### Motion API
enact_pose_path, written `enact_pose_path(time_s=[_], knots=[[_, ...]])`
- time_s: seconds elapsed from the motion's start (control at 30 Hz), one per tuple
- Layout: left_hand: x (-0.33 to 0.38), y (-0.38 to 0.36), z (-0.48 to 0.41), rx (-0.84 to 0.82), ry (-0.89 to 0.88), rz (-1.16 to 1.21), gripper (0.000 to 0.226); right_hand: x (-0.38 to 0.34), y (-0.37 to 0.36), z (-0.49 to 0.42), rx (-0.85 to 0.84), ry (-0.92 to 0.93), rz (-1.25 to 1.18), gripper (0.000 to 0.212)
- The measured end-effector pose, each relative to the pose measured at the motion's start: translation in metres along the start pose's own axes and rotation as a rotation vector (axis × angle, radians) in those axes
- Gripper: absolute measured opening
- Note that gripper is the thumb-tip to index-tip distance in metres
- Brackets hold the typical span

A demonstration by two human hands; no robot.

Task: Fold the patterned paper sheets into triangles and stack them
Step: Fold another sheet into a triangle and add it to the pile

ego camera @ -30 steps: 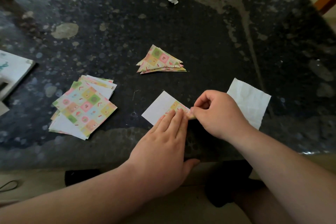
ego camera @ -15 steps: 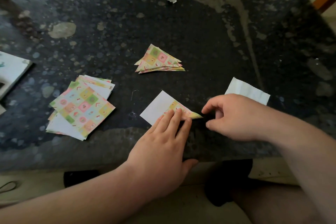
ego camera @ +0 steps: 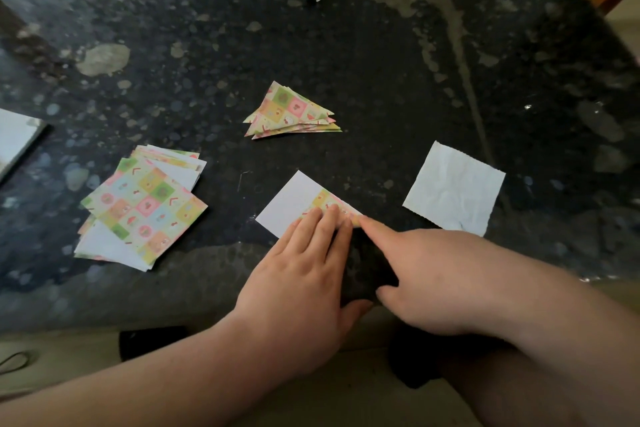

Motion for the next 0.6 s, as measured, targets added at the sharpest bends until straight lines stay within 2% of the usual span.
enact_pose_path(time_s=[0.2, 0.37, 0.5, 0.6], knots=[[0.001, 0.002, 0.0, 0.026, -0.005, -0.029, 0.091, 0.0, -0.002, -0.005, 0.005, 0.0, 0.036, 0.083], [0.001, 0.002, -0.002, 0.06, -0.008, -0.042, 0.091, 0.006, -0.002, 0.007, -0.058, -0.001, 0.036, 0.062], [0.001, 0.001, 0.0, 0.054, -0.007, -0.039, 0.087, 0.006, -0.007, 0.014, -0.1, -0.006, 0.065, 0.08], [0.002, 0.001, 0.0, 0.05, -0.006, -0.043, 0.082, 0.005, -0.012, 0.01, -0.072, -0.008, 0.073, 0.087]])
Point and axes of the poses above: each hand's wrist, its own z-axis away from the middle knuckle, its own y-axis out of the back of the hand, x = y × z, the point moved 7 cm from there along -z, towards the middle knuckle, and after that the axes turned 7 degrees about z, right-handed, at the moved point
